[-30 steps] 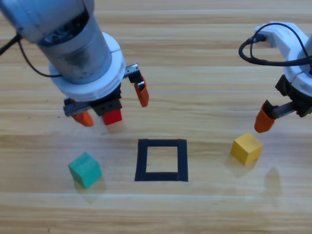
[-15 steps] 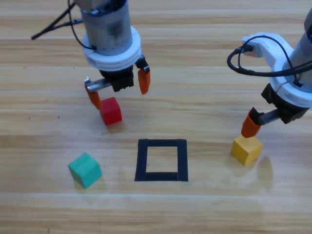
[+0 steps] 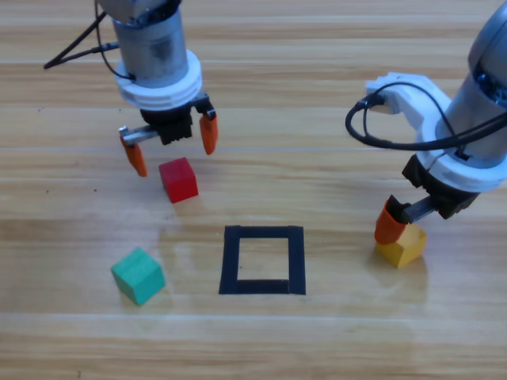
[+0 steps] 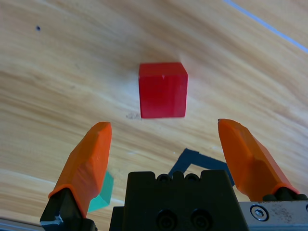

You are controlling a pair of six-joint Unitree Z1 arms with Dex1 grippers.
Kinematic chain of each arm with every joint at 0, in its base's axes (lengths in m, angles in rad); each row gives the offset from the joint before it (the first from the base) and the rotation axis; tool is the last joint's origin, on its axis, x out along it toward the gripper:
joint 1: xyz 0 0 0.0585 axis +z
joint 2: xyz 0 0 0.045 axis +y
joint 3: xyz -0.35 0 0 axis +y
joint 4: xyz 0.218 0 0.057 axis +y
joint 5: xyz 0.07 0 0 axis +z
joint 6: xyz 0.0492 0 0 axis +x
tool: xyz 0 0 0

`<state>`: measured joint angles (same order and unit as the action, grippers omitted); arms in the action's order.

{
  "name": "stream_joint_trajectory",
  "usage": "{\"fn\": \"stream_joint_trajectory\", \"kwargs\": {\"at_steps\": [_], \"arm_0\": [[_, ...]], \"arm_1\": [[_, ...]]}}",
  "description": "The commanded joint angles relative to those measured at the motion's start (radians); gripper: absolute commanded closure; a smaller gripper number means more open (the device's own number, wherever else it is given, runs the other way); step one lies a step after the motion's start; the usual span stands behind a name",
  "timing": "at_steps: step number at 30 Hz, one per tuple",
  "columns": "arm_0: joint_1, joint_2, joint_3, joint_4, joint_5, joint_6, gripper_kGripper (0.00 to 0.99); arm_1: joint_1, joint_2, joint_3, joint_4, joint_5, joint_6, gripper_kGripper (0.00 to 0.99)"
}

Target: Stack the blocks in the rectangular block: red at the bottom, yellow in the middle, green on top

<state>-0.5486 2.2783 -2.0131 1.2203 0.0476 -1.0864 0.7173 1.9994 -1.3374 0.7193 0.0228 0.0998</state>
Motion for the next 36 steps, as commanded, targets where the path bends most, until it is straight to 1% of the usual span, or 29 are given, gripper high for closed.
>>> {"fn": "stream_joint_trajectory", "kwargs": {"at_steps": [1,4,12,18,19,21,24,25,26,28,32,36], "arm_0": [[0.062,0.079,-0.019,0.007,-0.014,0.051,0.045],[0.062,0.096,-0.026,0.007,-0.014,0.068,0.045],[0.059,0.153,-0.064,0.007,-0.020,0.088,0.045],[0.049,0.175,-0.070,0.007,-0.022,0.097,0.045],[0.047,0.178,-0.070,0.007,-0.022,0.097,0.045],[0.042,0.185,-0.070,0.007,-0.022,0.097,0.045],[0.036,0.193,-0.073,0.005,-0.023,0.097,0.045],[0.033,0.195,-0.073,0.007,-0.025,0.095,0.047],[0.032,0.198,-0.073,0.005,-0.026,0.095,0.047],[0.026,0.198,-0.072,0.007,-0.028,0.092,0.062],[0.016,0.198,-0.073,0.005,-0.038,0.094,0.145],[0.010,0.204,-0.073,0.004,-0.048,0.100,0.272]], "arm_1": [[0.027,0.094,0.003,-0.015,0.002,-0.006,0.008],[0.027,0.122,-0.006,-0.015,0.000,-0.006,0.008],[0.027,0.159,-0.022,-0.015,0.002,-0.011,0.070],[0.027,0.157,-0.020,-0.015,0.002,-0.017,0.289],[0.027,0.156,-0.020,-0.015,0.002,-0.017,0.347],[0.027,0.148,-0.019,-0.015,0.002,-0.017,0.527],[0.027,0.131,-0.013,-0.015,0.005,-0.017,0.746],[0.027,0.121,-0.009,-0.014,0.005,-0.015,0.801],[0.027,0.110,-0.006,-0.014,0.006,-0.012,0.830],[0.027,0.073,0.006,-0.006,0.003,0.003,0.841],[0.027,-0.076,0.060,-0.004,-0.012,0.057,0.841],[0.027,-0.203,0.078,0.039,-0.026,0.113,0.840]]}}
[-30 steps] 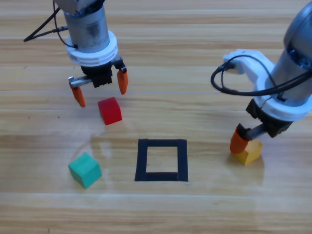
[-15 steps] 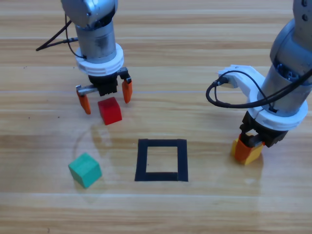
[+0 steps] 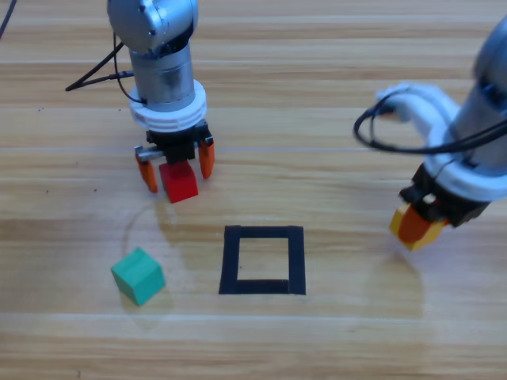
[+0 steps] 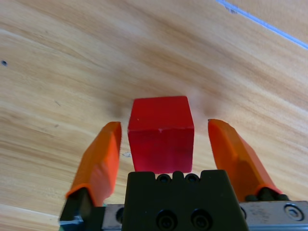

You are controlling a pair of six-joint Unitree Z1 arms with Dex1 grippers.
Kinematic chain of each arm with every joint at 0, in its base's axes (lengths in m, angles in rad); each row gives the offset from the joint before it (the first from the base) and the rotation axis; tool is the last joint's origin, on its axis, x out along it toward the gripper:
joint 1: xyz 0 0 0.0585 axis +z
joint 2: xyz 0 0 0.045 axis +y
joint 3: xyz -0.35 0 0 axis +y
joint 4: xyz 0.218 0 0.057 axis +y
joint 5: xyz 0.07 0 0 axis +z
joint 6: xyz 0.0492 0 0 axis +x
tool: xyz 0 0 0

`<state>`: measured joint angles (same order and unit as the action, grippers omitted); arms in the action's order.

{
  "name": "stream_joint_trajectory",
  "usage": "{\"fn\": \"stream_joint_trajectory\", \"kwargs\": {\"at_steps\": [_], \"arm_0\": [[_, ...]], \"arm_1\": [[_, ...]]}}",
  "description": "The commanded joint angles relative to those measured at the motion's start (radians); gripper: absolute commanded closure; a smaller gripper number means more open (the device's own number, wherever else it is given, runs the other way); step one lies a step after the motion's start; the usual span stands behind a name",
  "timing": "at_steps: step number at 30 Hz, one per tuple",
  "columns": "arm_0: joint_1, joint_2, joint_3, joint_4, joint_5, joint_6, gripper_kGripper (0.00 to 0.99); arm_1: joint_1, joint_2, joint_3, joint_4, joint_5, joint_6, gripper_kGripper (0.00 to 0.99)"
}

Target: Stack the blocks in the rectangular block: red at the bottom, yellow in the middle, green on top

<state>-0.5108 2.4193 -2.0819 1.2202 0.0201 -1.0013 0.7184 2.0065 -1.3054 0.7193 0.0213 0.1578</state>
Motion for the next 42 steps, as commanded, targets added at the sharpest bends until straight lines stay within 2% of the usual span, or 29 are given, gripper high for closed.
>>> {"fn": "stream_joint_trajectory", "kwargs": {"at_steps": [1,10,14,15,20,28,35,42], "arm_0": [[-0.031,0.067,-0.004,0.002,-0.023,0.018,0.310],[-0.040,0.069,-0.004,0.002,-0.019,0.070,0.665],[-0.040,0.014,-0.017,0.025,-0.003,0.155,0.878],[-0.040,-0.012,-0.017,0.030,-0.003,0.194,0.899],[-0.083,-0.111,-0.096,0.056,-0.025,0.447,0.901],[-0.210,-0.255,0.005,0.064,-0.078,0.618,0.901],[-0.370,-0.263,0.086,0.058,0.006,0.477,0.901],[-0.420,-0.215,0.120,0.047,0.061,0.204,0.892]], "arm_1": [[0.026,-0.232,0.051,0.045,-0.024,0.065,0.840],[0.026,-0.226,0.061,0.055,-0.007,0.129,0.841],[0.026,-0.238,0.071,0.055,-0.007,0.154,0.841],[0.026,-0.241,0.074,0.055,-0.009,0.158,0.841],[0.026,-0.242,0.080,0.055,-0.009,0.164,0.841],[0.026,-0.242,0.087,0.055,-0.006,0.170,0.841],[0.026,-0.241,0.094,0.055,-0.003,0.161,0.840],[0.026,-0.236,0.095,0.055,-0.001,0.155,0.841]]}}
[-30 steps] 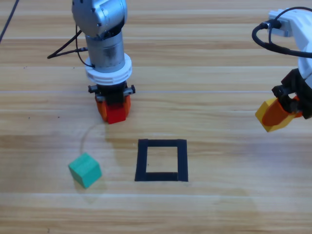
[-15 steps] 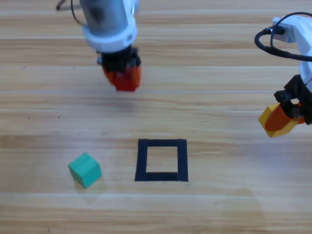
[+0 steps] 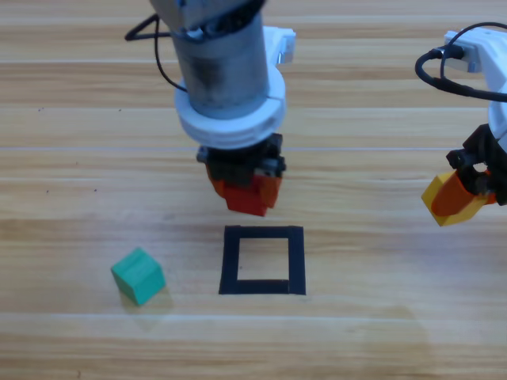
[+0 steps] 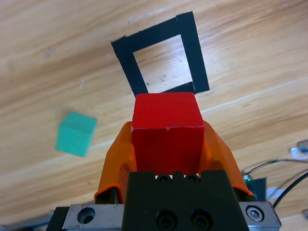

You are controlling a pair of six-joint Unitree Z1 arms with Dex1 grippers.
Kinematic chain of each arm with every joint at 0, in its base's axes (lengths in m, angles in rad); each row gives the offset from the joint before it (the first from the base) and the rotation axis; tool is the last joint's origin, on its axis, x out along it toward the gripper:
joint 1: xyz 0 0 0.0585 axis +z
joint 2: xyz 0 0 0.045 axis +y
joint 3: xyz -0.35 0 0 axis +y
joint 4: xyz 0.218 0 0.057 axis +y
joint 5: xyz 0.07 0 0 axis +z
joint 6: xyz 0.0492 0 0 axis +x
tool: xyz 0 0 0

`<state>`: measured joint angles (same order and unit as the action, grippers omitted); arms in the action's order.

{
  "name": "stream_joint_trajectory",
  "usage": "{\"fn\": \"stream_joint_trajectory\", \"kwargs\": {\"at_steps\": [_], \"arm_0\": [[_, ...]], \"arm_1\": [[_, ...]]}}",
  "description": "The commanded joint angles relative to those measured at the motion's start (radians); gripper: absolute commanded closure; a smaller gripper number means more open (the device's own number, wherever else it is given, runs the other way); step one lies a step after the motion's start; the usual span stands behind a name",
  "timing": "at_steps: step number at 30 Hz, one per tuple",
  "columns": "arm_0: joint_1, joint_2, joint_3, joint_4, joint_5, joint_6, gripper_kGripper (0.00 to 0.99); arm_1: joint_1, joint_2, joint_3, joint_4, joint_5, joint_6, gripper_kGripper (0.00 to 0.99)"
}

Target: Stack the blocks in the rectangular block: red at the bottom, yellow in the middle, green on top

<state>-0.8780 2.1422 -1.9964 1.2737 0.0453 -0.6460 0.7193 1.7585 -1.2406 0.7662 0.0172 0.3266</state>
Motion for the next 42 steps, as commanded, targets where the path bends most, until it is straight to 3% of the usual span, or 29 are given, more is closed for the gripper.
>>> {"fn": "stream_joint_trajectory", "kwargs": {"at_steps": [1,14,42], "arm_0": [[-0.061,0.073,0.030,-0.004,0.041,-0.178,0.892],[-0.108,0.168,0.010,-0.004,0.088,-0.379,0.866],[-0.050,0.203,0.039,-0.109,0.036,-0.389,0.864]], "arm_1": [[0.025,0.013,0.030,0.008,0.003,-0.014,0.841],[0.025,0.026,0.029,0.008,0.001,-0.015,0.841],[0.025,0.036,0.033,0.008,-0.007,-0.015,0.841]]}}
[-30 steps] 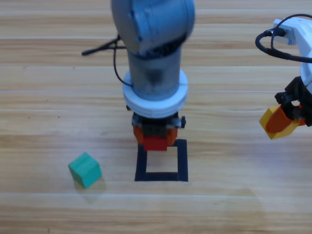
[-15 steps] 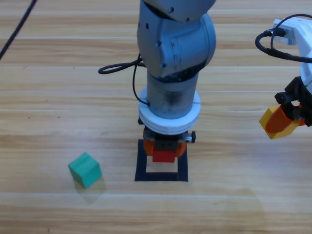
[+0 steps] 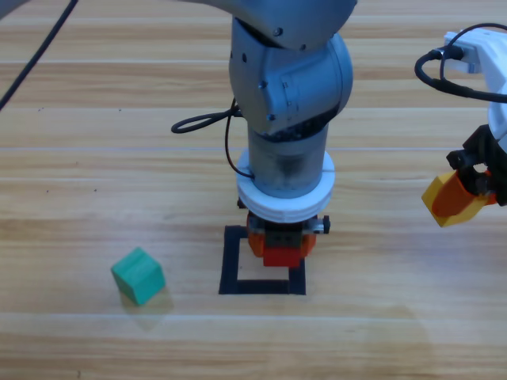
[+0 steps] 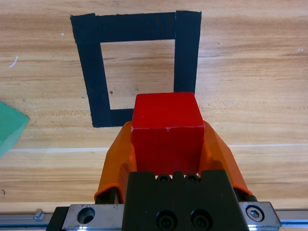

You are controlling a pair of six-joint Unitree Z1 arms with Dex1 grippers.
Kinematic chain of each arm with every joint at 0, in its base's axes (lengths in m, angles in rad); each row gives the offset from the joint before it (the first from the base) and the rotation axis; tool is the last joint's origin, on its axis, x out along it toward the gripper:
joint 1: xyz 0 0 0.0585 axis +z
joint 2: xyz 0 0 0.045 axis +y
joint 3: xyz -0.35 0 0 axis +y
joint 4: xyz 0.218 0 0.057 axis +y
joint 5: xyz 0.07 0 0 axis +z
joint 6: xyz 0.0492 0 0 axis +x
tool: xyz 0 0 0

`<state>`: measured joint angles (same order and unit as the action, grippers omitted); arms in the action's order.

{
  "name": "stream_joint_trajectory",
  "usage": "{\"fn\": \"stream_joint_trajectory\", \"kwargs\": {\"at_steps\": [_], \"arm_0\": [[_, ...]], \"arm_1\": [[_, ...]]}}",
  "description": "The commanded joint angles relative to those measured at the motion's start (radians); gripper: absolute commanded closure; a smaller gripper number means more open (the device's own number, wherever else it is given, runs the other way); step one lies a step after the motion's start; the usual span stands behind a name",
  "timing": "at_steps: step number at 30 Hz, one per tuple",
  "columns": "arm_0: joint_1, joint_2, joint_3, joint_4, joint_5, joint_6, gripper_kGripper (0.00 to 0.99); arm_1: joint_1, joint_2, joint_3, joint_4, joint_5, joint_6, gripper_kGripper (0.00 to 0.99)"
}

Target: Stack the blocks in the rectangular block: red at the bottom, yellow in the middle, green on top

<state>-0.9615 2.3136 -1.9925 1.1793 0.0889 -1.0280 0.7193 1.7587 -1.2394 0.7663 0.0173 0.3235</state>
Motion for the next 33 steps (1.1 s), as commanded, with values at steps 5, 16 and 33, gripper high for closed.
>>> {"fn": "stream_joint_trajectory", "kwargs": {"at_steps": [5,16,33], "arm_0": [[0.049,0.035,0.051,-0.023,-0.009,-0.009,0.864],[0.075,0.050,0.066,-0.043,-0.034,0.012,0.855],[0.078,0.069,0.100,-0.075,-0.049,0.042,0.853]], "arm_1": [[0.025,0.036,0.035,0.008,-0.007,-0.012,0.841],[0.025,0.041,0.034,0.008,-0.007,-0.012,0.841],[0.025,0.045,0.034,0.008,-0.008,-0.012,0.841]]}}
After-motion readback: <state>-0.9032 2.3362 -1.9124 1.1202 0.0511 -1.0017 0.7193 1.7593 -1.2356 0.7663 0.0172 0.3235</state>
